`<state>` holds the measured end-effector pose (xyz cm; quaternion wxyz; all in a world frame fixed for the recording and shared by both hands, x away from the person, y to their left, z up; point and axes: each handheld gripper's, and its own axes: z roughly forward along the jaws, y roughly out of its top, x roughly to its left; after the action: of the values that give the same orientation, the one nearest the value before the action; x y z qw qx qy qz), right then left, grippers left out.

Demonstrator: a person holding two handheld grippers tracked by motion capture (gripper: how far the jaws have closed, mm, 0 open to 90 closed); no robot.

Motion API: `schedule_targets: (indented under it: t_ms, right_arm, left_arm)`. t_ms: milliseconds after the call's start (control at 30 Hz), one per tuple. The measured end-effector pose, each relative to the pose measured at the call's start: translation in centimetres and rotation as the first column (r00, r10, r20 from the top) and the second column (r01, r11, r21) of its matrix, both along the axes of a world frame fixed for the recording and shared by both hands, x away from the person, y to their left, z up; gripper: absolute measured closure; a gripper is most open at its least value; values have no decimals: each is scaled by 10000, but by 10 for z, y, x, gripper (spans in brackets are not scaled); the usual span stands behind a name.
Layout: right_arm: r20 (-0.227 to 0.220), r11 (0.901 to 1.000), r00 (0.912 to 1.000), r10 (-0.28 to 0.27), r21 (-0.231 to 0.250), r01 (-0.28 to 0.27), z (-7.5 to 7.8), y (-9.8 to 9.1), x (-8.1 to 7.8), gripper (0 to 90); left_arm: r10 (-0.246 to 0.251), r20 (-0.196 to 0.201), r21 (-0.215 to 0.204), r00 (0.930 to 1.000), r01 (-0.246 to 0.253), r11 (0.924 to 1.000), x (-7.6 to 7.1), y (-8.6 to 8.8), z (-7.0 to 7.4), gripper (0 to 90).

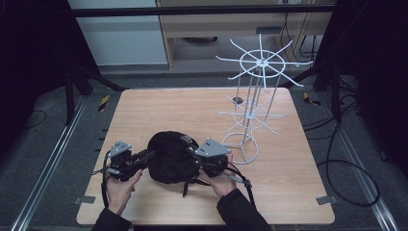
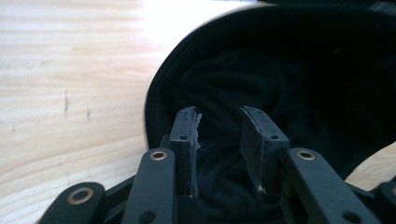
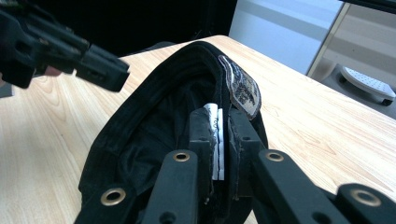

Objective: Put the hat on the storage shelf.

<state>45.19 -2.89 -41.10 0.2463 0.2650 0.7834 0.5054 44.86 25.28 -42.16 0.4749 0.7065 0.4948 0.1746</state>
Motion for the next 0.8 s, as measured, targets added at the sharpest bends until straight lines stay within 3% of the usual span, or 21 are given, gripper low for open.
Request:
schedule_targets:
  t_ms: [367, 633, 800]
  right_arm:
    - [34, 9999, 9999, 127, -11, -127, -3, -1, -4, 823]
    - [-62, 9998, 9998, 204, -25, -204, -9, 1, -4, 823]
    - [-105, 9993, 9993, 372, -94, -373, -11, 5, -6, 823]
  left_arm:
    - [-564, 421, -743, 9975, 594, 9955, 2, -34, 24, 565]
    - [-282, 553, -1015, 9981, 337, 9943, 5, -38, 27, 502]
    - [-186, 393, -1040, 9991, 226, 9943, 7, -43, 25, 452]
